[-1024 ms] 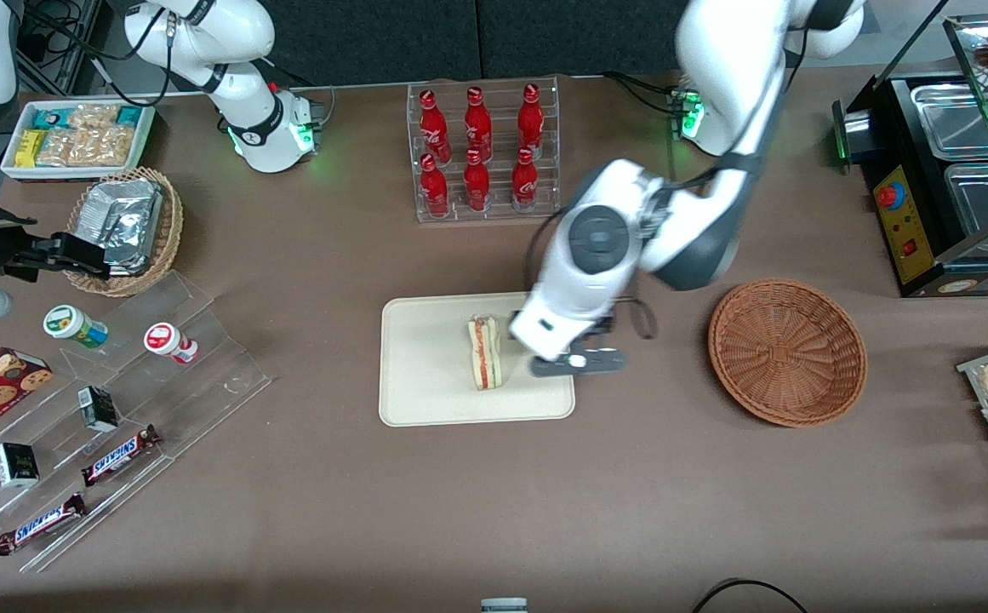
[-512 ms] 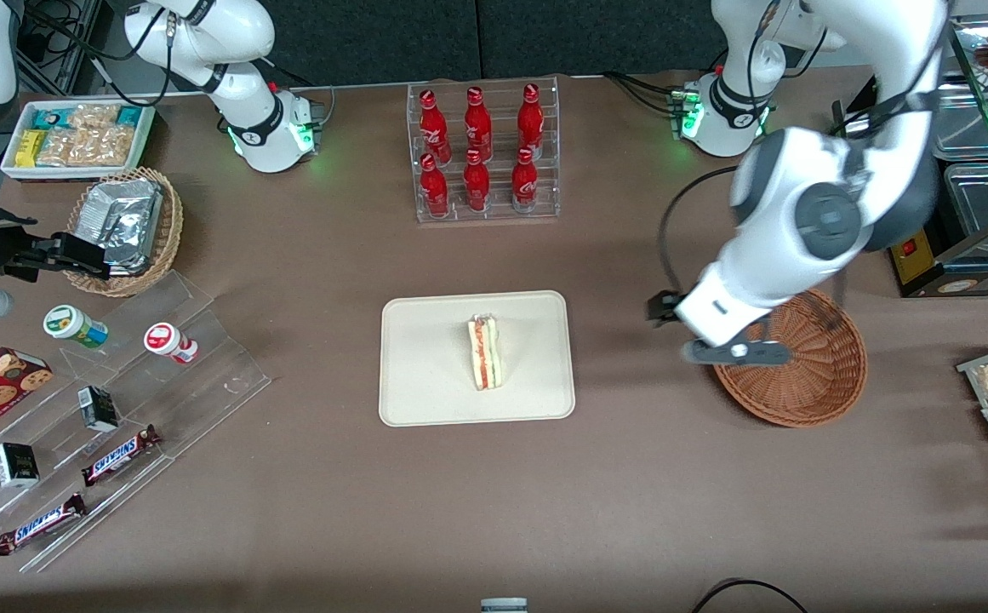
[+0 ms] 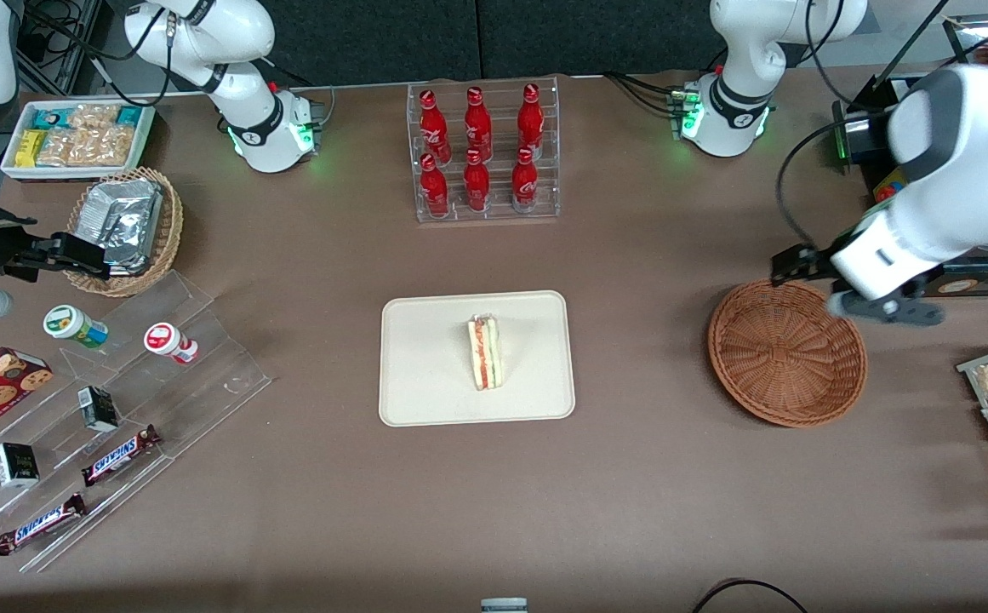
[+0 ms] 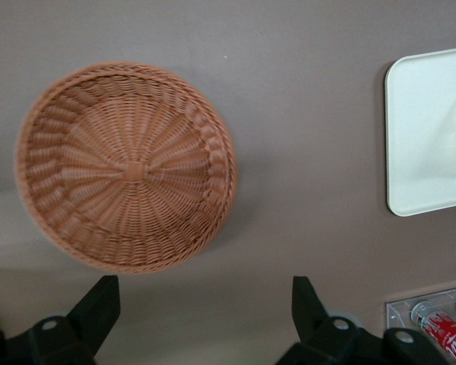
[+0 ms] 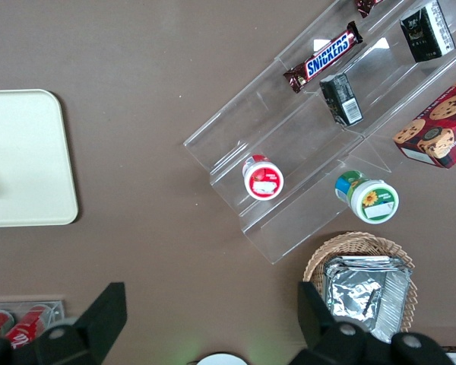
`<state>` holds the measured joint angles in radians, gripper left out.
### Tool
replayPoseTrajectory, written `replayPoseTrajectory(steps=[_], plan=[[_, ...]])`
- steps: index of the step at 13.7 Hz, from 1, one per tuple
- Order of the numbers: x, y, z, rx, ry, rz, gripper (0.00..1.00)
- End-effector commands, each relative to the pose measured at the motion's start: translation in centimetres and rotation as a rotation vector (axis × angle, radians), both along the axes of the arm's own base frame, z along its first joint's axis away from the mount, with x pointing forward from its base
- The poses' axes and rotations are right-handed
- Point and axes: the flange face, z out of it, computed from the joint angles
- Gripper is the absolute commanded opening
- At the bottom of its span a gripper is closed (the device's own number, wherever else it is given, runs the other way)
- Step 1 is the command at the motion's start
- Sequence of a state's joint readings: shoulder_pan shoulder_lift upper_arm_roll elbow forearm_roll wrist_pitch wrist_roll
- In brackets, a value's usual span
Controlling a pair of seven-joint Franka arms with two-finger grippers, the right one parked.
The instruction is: Place sandwich from basket to tray
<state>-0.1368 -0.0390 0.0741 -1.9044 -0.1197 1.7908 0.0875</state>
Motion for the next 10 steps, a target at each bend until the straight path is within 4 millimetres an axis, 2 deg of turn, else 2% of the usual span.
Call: replayPoseTrajectory(steps=[1,3,4,10], plan=[[-2.4,0.1,4.9,0.024,-0.039,0.016,1.0],[-2.7,0.1,7.5,0.087,-0.017,0.046,1.0],[-2.7,0.2,8.2,0.088,-0.012,0.048,1.0],[-2.7,-0.2,9.6,0.093,-0.009,0.088,1.0]])
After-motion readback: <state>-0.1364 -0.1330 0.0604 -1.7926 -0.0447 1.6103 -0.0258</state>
